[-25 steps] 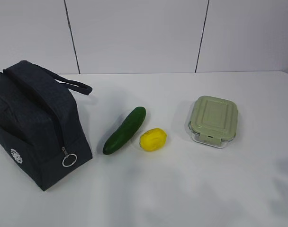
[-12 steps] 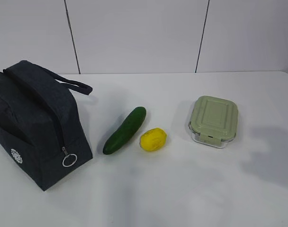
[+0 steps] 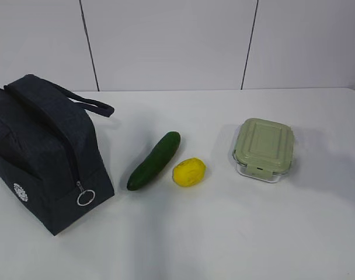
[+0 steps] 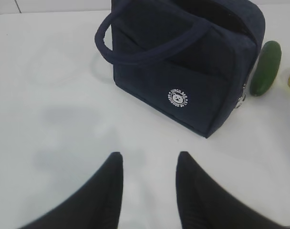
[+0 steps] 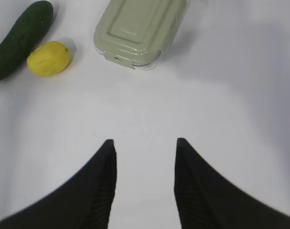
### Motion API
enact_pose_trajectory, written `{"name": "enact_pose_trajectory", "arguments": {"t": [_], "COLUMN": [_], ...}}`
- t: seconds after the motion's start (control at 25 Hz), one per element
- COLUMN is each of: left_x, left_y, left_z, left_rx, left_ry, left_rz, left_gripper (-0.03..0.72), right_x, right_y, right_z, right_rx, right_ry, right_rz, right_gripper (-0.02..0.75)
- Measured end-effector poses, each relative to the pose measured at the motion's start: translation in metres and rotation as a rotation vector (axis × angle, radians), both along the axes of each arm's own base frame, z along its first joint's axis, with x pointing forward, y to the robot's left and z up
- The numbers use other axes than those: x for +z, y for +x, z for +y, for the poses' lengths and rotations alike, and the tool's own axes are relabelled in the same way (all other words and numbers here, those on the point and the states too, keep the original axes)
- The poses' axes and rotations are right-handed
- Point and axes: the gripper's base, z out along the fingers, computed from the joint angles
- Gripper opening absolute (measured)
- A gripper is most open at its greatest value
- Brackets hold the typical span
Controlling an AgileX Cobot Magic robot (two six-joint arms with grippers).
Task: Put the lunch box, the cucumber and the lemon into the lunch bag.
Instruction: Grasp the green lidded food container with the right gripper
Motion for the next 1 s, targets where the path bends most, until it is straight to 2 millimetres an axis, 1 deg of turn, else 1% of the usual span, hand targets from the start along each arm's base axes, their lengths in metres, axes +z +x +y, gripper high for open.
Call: {"name": "enact_pose_trajectory", "arguments": {"t": [0.12, 0.32, 0.56, 0.6, 0.64, 0.68, 0.72, 0.84, 0.92, 1.0], "left_x": [0.000, 0.000, 0.000, 0.000, 0.000, 0.000, 0.000, 0.000, 0.000, 0.000], "left_y": [0.000, 0.000, 0.000, 0.000, 0.000, 0.000, 0.000, 0.000, 0.000, 0.000], "left_z": [0.000, 0.000, 0.000, 0.000, 0.000, 0.000, 0.000, 0.000, 0.000, 0.000], "left_rx": [0.000, 0.000, 0.000, 0.000, 0.001, 0.001, 0.001, 0.001, 0.001, 0.001], "left_ry": [0.000, 0.000, 0.000, 0.000, -0.001, -0.001, -0.001, -0.001, -0.001, -0.001], "left_rz": [0.000, 0.000, 0.000, 0.000, 0.000, 0.000, 0.000, 0.000, 0.000, 0.000], "left_gripper": [0.264, 0.263, 0.262, 0.261, 0.260, 0.260, 0.260, 0.260, 0.260, 0.258], "right_x": [0.000, -0.006, -0.001, 0.000, -0.001, -0.001, -0.001, -0.003, -0.005, -0.011], "right_y": [0.022, 0.059, 0.093, 0.099, 0.110, 0.110, 0.116, 0.134, 0.143, 0.150], "right_z": [0.004, 0.012, 0.021, 0.022, 0.023, 0.023, 0.022, 0.012, 0.000, -0.010], "right_rx": [0.006, 0.011, 0.056, 0.059, 0.076, 0.076, 0.075, 0.086, 0.082, 0.087], "right_ry": [-0.015, -0.033, -0.018, 0.004, 0.055, 0.055, 0.098, 0.226, 0.324, 0.430], "right_rz": [0.046, 0.132, 0.177, 0.192, 0.214, 0.214, 0.227, 0.237, 0.244, 0.260], "right_gripper": [0.289, 0.283, 0.282, 0.282, 0.282, 0.282, 0.282, 0.282, 0.282, 0.282]}}
